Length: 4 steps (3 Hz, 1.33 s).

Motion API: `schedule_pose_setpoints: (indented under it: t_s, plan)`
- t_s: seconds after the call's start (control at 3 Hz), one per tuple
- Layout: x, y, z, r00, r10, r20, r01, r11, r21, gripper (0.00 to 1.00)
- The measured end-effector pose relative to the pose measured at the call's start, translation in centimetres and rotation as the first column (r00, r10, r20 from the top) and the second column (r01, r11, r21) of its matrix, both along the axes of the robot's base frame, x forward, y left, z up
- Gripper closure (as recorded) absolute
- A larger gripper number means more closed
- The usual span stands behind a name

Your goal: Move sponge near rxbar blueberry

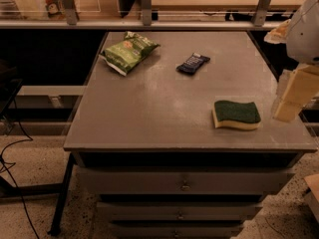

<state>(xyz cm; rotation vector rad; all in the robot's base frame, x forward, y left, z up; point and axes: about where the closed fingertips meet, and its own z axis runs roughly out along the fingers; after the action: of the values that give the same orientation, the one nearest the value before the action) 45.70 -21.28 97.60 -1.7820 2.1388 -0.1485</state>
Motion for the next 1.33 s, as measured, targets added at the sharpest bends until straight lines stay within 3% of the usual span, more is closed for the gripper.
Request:
schedule_pose_setpoints:
  t_s: [0.33,0.67,1.33]
  plan:
    - [3.2,0.1,-3.0,0.9979,0.063,-0.015,-0.063,0.998,-0.027,0.0]
    - [6.0,-0.6,-7.2,0.9946,0.079,-0.066,-0.082,0.996,-0.03,0.0]
    - [8.1,-3.1,-12.9,0.9874,0.048,-0.151,-0.05,0.999,-0.011,0.0]
